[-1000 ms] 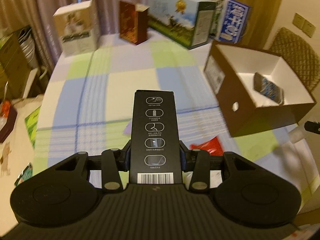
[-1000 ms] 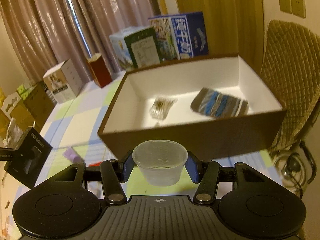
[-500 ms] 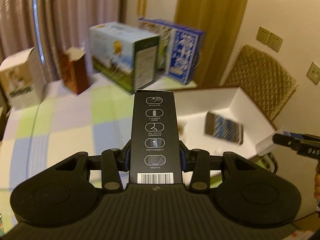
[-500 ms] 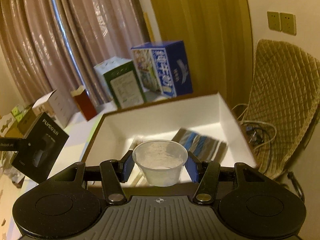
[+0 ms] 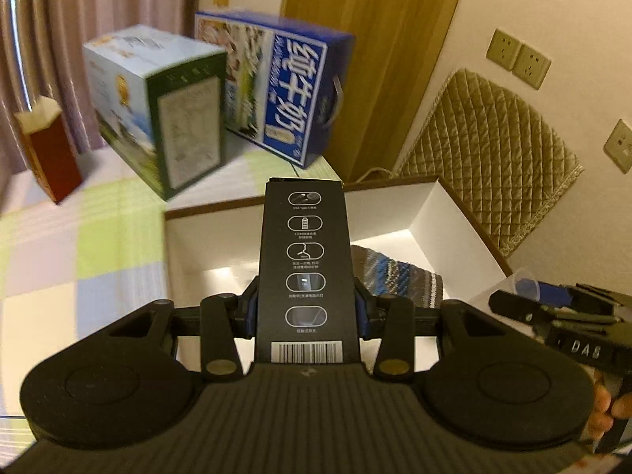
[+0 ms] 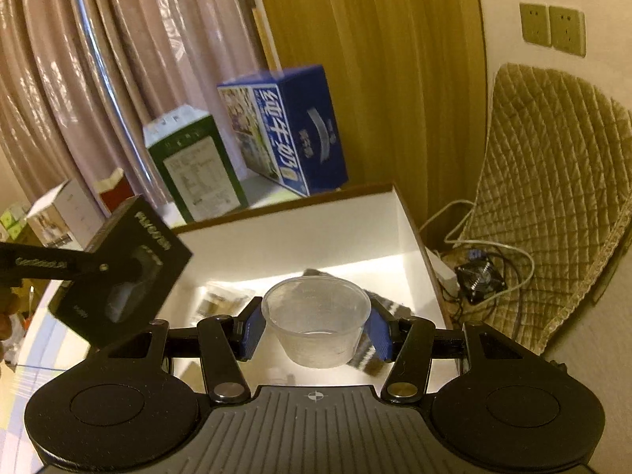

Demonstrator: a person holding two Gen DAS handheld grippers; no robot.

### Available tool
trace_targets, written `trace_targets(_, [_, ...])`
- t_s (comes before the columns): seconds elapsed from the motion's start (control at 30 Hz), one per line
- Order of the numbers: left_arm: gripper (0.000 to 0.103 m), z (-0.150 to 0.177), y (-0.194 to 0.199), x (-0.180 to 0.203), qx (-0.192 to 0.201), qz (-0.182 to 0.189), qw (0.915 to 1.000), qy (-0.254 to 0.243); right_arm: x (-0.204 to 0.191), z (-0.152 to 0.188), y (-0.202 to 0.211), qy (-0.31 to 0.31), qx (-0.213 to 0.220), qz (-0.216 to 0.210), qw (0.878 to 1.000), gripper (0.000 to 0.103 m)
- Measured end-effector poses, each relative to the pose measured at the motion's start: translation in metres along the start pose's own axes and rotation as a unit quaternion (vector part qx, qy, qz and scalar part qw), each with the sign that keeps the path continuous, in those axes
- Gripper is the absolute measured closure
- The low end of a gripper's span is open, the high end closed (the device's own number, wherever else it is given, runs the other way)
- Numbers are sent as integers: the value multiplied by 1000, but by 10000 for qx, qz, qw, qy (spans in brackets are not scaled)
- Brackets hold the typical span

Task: Organize objects
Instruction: 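Carry black box and cup into the brown box and open both tools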

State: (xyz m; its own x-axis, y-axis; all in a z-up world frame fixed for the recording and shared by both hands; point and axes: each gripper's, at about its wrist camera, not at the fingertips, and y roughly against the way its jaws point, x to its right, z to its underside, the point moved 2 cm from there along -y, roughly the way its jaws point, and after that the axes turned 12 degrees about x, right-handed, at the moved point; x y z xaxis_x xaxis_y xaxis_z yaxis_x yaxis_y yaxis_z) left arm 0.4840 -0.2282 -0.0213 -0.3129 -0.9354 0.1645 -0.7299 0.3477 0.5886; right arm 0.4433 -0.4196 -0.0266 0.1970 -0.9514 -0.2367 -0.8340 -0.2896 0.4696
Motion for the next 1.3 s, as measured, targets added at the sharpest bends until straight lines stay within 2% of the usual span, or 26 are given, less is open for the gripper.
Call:
trace_targets(0.3, [64,8,-67,14,-402,12,9985,372,21,4,-33,-14,-338,68,9994,51])
trace_targets(0.43, [65,9,-87,9,-371,-41,9978,545,27,3,-45,-5,-426,110,9990,51])
trace_targets(0.53, [59,10,-94,-1,-398,-164,9968,676,29,2,-54,-5,-495,108,9987,51])
trace_targets(0.63, [52,9,-94,-11,-393,-339,9968,611,28,1,-61,27,-551,88,9984,51])
trace_targets(0.8, [42,10,-87,-17,-436,-376,9976,389,26,1,-77,30,-648,78,9979,51])
trace_targets(0.97, [39,11,-84,-11,-439,-357,9984,73,25,-4,-88,41,-610,118,9981,51])
trace_targets(1.03, [34,12,-84,-11,-450,-351,9983,78,26,-8,-91,20,-456,152,9988,47])
trace_targets(1.1, [31,13,-83,-11,-461,-361,9983,49,28,-14,-90,-52,-273,232,9993,15])
trace_targets(1.17, [27,14,-81,-9,-459,-374,9982,-22,29,-19,-86,-83,-123,202,9997,13])
trace_targets(1.3, [22,14,-76,-7,-468,-407,9980,-137,29,-21,-82,-21,-174,174,9997,13])
